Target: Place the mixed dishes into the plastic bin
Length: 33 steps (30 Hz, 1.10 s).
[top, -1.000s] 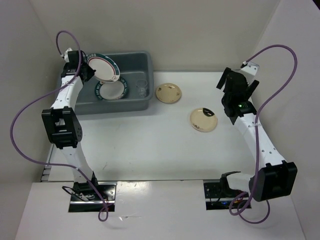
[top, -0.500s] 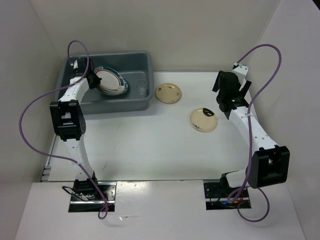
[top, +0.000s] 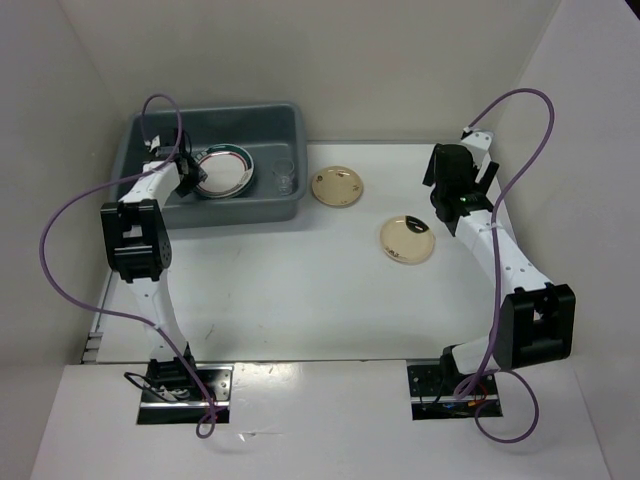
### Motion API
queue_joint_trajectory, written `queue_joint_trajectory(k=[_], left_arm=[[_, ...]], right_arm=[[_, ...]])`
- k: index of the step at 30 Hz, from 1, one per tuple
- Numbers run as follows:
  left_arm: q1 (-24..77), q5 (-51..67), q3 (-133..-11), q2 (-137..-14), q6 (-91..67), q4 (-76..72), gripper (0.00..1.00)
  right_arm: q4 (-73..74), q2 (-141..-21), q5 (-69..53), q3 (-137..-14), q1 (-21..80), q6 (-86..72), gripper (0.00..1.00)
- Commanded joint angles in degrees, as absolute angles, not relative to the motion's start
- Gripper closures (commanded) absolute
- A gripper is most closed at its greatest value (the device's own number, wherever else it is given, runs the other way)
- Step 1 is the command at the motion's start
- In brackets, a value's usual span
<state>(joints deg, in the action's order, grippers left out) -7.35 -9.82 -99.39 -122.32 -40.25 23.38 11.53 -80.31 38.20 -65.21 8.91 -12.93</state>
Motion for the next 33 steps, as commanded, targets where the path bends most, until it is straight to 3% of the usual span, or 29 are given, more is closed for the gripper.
queue_joint_trajectory(k=[1,2,5,10,14,18,19,24,26,30,33], left_arm=[[-7.4,-11.9,-99.5,-117.9,-38.7,22.6,0.40],[-7.4,-12.0,-99.5,-117.4,-38.1,22.6,0.33],[-7.4,-13.8,-101.2,-114.9,-37.3,24.3,0.28],[-7.4,-17.2,-104.2,-108.0,-32.9,23.8,0.00],[-7.4,-11.7,-106.9,-103.0,-30.9,23.0,0.00],[-7.4,6.9,-104.3,-98.4,-34.1,20.0,0.00],[-6.7,9.7,-101.4,-97.7,-34.9,19.2,0.00],[-1.2,18.9,-93.8,-95.6,-36.7,15.3,0.00],[2.7,20.4,-91.8,-95.0,-37.3,14.2,0.00],[9.9,21.7,-88.9,-95.0,-37.4,14.2,0.00],[14.4,22.2,-86.2,-94.5,-37.4,14.2,0.00]], right_arm=[[8.9,-80.5,39.6,-67.1,9.1,-12.6,0.00],[8.9,-80.5,39.6,-67.1,9.1,-12.6,0.00],[8.9,-81.2,39.0,-67.1,9.1,-12.6,0.00],[9.9,-85.2,38.5,-68.7,9.1,-13.2,0.00],[11.9,-89.5,37.9,-71.5,7.9,-13.2,0.00],[14.8,-96.7,33.9,-74.7,6.4,-14.7,0.06],[15.5,-98.1,33.4,-75.6,6.4,-15.2,0.09],[17.7,-103.4,32.3,-79.5,4.7,-15.2,0.54],[18.5,-105.2,31.0,-80.3,4.1,-15.7,0.64],[19.8,-106.3,31.5,-80.9,2.9,-16.3,0.94],[22.0,-107.4,30.9,-80.9,2.3,-18.2,0.99]])
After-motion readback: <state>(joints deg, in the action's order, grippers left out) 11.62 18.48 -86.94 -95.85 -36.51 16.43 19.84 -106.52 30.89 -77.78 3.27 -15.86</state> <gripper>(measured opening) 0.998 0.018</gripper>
